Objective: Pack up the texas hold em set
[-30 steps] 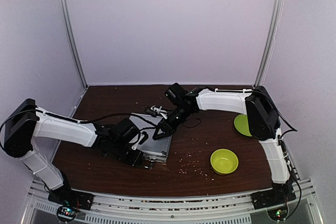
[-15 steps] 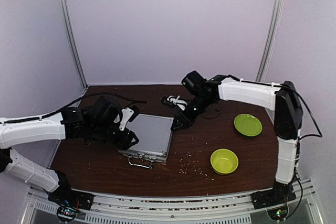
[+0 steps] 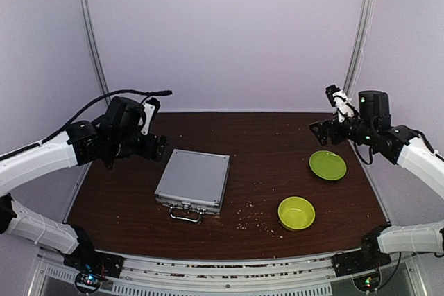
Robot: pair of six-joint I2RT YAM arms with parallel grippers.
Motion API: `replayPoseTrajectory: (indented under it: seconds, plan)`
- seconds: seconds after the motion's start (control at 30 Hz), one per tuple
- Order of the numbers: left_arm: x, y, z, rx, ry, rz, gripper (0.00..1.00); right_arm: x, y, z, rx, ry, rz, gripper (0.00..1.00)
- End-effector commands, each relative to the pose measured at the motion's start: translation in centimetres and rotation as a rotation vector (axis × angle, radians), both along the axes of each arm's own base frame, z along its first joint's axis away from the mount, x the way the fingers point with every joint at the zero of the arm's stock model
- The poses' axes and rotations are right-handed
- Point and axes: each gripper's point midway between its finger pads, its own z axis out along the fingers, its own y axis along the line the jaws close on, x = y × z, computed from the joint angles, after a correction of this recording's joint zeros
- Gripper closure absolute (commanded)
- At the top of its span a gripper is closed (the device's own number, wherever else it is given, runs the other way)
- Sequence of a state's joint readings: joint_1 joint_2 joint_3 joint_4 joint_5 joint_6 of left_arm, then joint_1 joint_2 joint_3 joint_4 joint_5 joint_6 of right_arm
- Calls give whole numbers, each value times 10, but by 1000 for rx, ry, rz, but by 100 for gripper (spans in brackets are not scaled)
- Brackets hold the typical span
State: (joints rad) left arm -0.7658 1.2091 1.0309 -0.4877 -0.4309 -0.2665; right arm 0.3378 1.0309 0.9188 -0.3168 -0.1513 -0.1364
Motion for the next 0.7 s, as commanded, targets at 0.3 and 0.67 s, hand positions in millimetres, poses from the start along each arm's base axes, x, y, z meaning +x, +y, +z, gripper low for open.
replayPoseTrajectory:
  seconds: [0.3,0.67]
  plan:
    - [25,18,43,12,-142,142,2,-30,-60,42,175,-170,-258,1]
    - [26,20,32,44,-130,149,2,-23,-72,18,185,-148,-292,0]
